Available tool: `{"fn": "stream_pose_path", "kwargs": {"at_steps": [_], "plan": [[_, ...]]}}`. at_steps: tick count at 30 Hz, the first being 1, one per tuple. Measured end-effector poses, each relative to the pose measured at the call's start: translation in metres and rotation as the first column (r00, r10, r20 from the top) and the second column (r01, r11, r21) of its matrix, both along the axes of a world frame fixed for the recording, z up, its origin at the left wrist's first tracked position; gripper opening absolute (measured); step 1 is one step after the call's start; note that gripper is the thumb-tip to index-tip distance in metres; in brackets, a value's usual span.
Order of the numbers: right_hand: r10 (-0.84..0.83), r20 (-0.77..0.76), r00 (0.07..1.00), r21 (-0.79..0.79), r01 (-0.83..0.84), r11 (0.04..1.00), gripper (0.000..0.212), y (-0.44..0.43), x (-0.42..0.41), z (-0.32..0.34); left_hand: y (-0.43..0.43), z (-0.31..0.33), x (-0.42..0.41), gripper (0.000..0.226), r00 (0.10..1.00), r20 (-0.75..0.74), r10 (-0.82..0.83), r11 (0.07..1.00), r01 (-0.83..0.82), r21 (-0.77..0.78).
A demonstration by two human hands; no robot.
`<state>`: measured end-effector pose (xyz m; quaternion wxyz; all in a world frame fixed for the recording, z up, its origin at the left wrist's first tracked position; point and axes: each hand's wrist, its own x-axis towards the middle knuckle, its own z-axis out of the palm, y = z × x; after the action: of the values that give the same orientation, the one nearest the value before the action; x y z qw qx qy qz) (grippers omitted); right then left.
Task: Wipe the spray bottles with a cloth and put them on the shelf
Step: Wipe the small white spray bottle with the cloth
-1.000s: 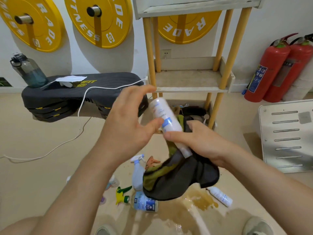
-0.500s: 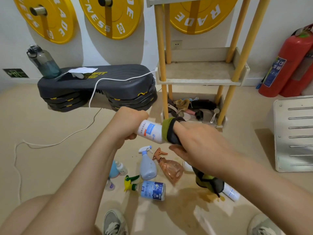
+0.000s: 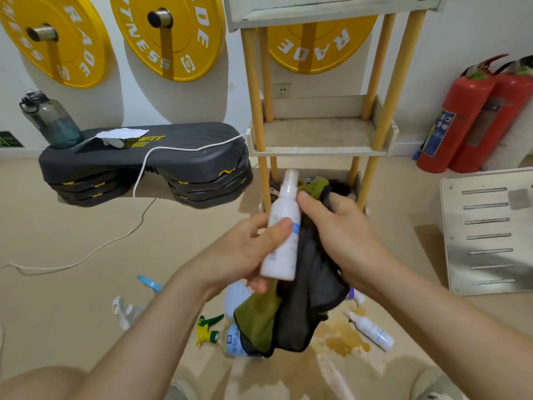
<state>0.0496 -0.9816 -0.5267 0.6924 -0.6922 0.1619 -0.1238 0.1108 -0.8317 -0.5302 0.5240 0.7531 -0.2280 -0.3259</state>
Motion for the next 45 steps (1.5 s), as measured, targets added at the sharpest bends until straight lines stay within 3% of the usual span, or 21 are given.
{"fn": "stream_pose_path", "kwargs": {"at_steps": [3,5,9,11,13,15,21,26,29,31,35,39,41,45], "plan": [[0.078,-0.079,0.994,-0.186,-0.091,0.978,0.033,0.016,-0.003,-0.009,-0.009,-0.024,0.0,0.045,0.903,0.403,0.149,0.968,-0.216,0.128],[0.173,-0.089,0.981,-0.273,-0.191,0.943,0.036,0.028,-0.009,-0.02,-0.006,-0.035,0.004,0.041,0.828,0.541,0.147,0.939,-0.289,0.186],[0.283,-0.09,0.955,-0.344,-0.296,0.891,0.046,0.034,-0.013,-0.029,0.002,-0.032,0.006,0.022,0.863,0.501,0.067,0.955,-0.201,0.22],[0.243,-0.064,0.968,-0.313,-0.251,0.916,0.06,0.027,-0.009,-0.024,-0.001,-0.028,-0.006,0.034,0.897,0.442,-0.014,0.974,-0.088,0.21],[0.155,-0.077,0.985,-0.248,-0.169,0.954,0.049,0.014,-0.002,-0.013,-0.005,-0.025,-0.021,0.055,0.93,0.359,-0.073,0.971,-0.016,0.239],[0.105,-0.113,0.988,-0.17,-0.123,0.978,0.037,0.001,0.003,-0.005,-0.009,-0.025,-0.032,0.055,0.943,0.319,-0.092,0.967,0.008,0.256],[0.121,-0.042,0.992,-0.034,-0.122,0.992,0.04,0.028,-0.001,-0.032,-0.016,-0.025,-0.026,0.044,0.926,0.288,0.245,0.94,-0.299,0.164],[0.249,-0.01,0.968,-0.047,-0.25,0.967,0.032,0.039,-0.006,-0.045,-0.008,-0.027,-0.02,0.042,0.818,0.456,0.352,0.871,-0.465,0.162],[0.295,-0.036,0.955,0.002,-0.295,0.955,0.044,0.044,-0.008,-0.045,-0.005,-0.028,-0.014,0.042,0.765,0.383,0.518,0.813,-0.58,0.06],[0.328,-0.049,0.943,0.128,-0.32,0.939,0.046,0.044,-0.003,-0.043,-0.002,-0.028,-0.009,0.043,0.737,0.311,0.599,0.778,-0.628,-0.009],[0.309,-0.113,0.944,0.415,-0.237,0.878,0.039,0.039,0.011,-0.035,0.008,-0.023,-0.007,0.032,0.746,0.396,0.536,0.83,-0.551,-0.085],[0.289,-0.199,0.936,0.577,-0.127,0.807,0.043,0.038,0.019,-0.032,0.019,-0.023,-0.011,0.045,0.769,0.402,0.497,0.861,-0.494,-0.121],[0.305,-0.228,0.925,0.57,-0.127,0.812,0.047,0.041,0.021,-0.037,0.029,-0.022,-0.007,0.046,0.766,0.438,0.47,0.87,-0.487,-0.081],[0.295,-0.275,0.915,0.395,-0.172,0.902,0.056,0.046,0.025,-0.05,0.05,-0.025,-0.002,0.048,0.804,0.438,0.402,0.901,-0.432,-0.034]]}}
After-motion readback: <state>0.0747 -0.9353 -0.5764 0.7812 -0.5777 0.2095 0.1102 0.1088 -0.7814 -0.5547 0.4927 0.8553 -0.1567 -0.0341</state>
